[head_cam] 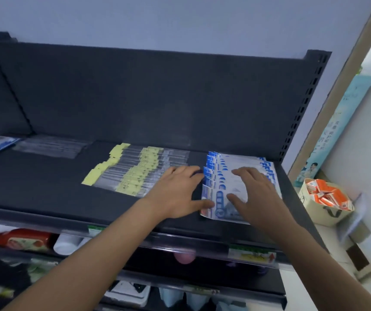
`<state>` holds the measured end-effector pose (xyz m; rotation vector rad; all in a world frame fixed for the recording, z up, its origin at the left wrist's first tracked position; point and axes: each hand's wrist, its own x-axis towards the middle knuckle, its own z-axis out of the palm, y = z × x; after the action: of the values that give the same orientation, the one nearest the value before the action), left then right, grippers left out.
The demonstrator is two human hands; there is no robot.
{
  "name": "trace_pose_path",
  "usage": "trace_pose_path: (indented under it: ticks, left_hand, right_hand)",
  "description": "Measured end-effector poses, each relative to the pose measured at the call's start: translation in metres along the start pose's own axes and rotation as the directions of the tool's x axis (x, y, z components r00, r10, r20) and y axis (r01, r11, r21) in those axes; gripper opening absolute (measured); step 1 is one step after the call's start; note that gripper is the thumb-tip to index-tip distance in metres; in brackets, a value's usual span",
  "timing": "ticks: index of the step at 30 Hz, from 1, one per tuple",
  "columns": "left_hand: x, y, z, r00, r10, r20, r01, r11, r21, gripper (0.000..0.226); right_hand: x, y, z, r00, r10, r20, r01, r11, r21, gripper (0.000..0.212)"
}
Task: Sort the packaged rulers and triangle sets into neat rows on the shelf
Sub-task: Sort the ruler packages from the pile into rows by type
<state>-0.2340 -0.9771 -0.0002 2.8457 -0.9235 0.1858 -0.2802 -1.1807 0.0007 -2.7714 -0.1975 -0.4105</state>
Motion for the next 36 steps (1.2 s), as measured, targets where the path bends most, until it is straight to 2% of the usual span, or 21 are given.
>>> trace_pose_path:
  ticks: [3,7,11,14,19,26,31,36]
  left_hand:
    - [-0.037,-0.044,-0.027,0.994,-0.065,-0.086,0.072,0.993,0.089,0.087]
    - [-0.101,-0.12,-0.059,0.958,-0.241,-0.152,0.273,0.929,0.249,0.091]
    - [-0.177,-0.21,-0.087,0.903,-0.419,-0.092,0.427,0.855,0.294,0.098]
    - [-0.233,-0.281,-0.107,0.853,-0.51,-0.113,0.518,0.8,0.303,0.104]
    - [-0.301,-0.377,-0.136,0.759,-0.635,-0.144,0.644,0.7,0.309,0.106]
    - [-0.328,-0.485,-0.143,0.7,-0.708,-0.098,0.693,0.638,0.337,0.098]
    - [-0.321,-0.558,-0.136,0.687,-0.727,0.01,0.688,0.655,0.313,0.102]
    - [-0.306,-0.635,-0.14,0.672,-0.737,0.072,0.687,0.657,0.311,0.099]
  right_hand:
    - [0.018,-0.062,0.013,0.997,-0.072,-0.036,0.073,0.997,0.014,0.047]
    - [0.041,-0.155,0.042,0.986,-0.168,-0.025,0.168,0.986,-0.004,0.058]
    - [0.062,-0.267,0.089,0.969,-0.244,0.038,0.244,0.97,0.005,0.071]
    - [0.079,-0.352,0.122,0.952,-0.295,0.085,0.294,0.955,0.024,0.078]
    - [0.109,-0.455,0.155,0.935,-0.329,0.13,0.315,0.942,0.116,0.079]
    - [0.165,-0.542,0.2,0.923,-0.363,0.129,0.333,0.92,0.208,0.066]
    - [0.222,-0.589,0.25,0.897,-0.423,0.129,0.389,0.893,0.224,0.051]
    - [0.277,-0.632,0.301,0.852,-0.453,0.262,0.388,0.883,0.265,0.052]
